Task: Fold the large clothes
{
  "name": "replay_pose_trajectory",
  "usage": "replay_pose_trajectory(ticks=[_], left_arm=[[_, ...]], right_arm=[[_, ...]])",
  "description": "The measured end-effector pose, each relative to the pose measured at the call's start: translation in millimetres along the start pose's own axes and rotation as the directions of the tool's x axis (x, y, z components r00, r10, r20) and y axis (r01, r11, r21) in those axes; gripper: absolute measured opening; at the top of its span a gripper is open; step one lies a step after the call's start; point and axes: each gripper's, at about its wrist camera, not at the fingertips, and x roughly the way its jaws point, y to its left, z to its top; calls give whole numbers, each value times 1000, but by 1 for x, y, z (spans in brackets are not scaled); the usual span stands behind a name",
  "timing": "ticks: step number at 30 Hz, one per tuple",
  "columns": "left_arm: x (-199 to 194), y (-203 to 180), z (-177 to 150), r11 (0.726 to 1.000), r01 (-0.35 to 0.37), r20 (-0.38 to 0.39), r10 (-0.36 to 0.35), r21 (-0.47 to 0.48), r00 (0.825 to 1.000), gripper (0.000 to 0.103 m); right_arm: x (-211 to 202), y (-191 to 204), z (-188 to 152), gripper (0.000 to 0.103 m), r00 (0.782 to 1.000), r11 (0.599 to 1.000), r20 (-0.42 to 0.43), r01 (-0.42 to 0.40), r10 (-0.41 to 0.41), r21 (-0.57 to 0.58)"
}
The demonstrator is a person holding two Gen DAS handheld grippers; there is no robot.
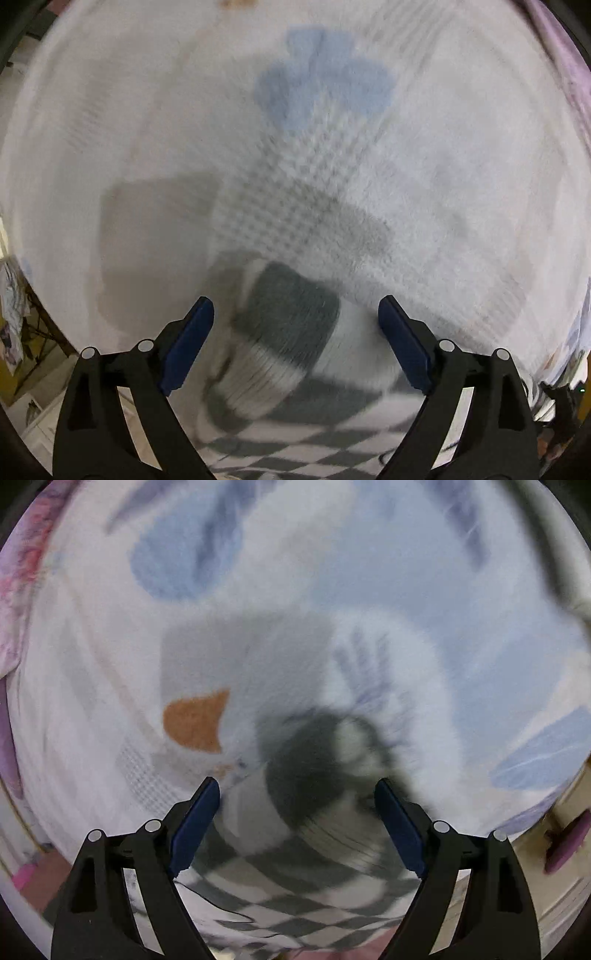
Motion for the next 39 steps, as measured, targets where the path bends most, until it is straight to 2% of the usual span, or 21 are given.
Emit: replay_pose_trajectory(ticks=[1,3,4,6,8,12,15,18,22,27,28,29,30,31,32,33,34,36,37,38,39], left_arm=[[8,2,2,1000,15,-9,-15,-24,1000,57],[12,3,13,995,-26,-2,26,-97,1000,44],[9,1,18,993,-27,2,28,-112,1000,36],[-7,0,22,992,0,41,5,-124,999,31],[-26,4,20,994,14,90,-4,-105,996,29],[-60,-3,13,998,17,201,-3,-69,980,27],[-81,-19,11,997,36,249,-18,-68,968,24],[-102,-36,18,1000,9,309,-7,-5,951,21],[-132,-36,-29,997,31,393,-57,73,918,19],[-167,-83,23,987,47,460,-115,156,880,20],[-164,-89,25,987,9,481,-85,158,873,24],[-162,-101,34,984,-72,489,-19,166,872,29],[-157,-112,41,973,-138,460,37,186,887,32],[-148,-116,43,965,-172,442,68,199,894,36],[-149,-121,37,951,-226,465,105,212,879,36],[-151,-125,25,934,-276,524,121,227,843,36],[-159,-123,10,922,-299,557,119,245,822,36],[-151,-132,-5,905,-295,551,84,307,830,35],[-146,-138,-14,902,-270,544,47,337,838,34],[-141,-143,-22,899,-252,550,14,359,835,30],[-135,-153,-33,893,-228,564,-35,388,825,28]], right_arm=[[3,0,3,80,1000,1000,9,21,-22,17],[-1,1,2,54,999,998,47,23,-25,51],[-5,2,1,48,998,999,63,14,-17,49],[-14,3,-6,38,995,1000,101,-5,3,21],[-29,8,-19,37,989,999,150,-14,19,-39],[-47,3,-34,32,974,997,214,-79,78,-2],[-61,9,-37,32,963,994,245,-102,108,-37],[-82,4,-36,31,947,985,271,-170,175,-43],[-117,21,-36,30,917,972,321,-215,235,-97],[-161,44,7,31,878,956,381,-252,290,-148],[-167,48,25,32,876,959,394,-236,280,-157],[-166,67,42,42,880,966,403,-201,252,-166],[-167,78,46,63,890,975,407,-145,203,-169],[-167,85,42,72,895,979,410,-113,175,-171],[-172,82,31,76,882,976,434,-109,183,-189],[-174,80,19,76,862,969,467,-98,196,-225],[-176,79,2,76,836,962,516,-51,187,-267],[-175,85,-31,76,752,940,633,54,184,-337],[-172,94,-50,76,689,908,682,85,245,-411],[-164,105,-68,76,641,865,698,105,319,-491],[-158,112,-81,72,617,841,704,124,351,-527]])
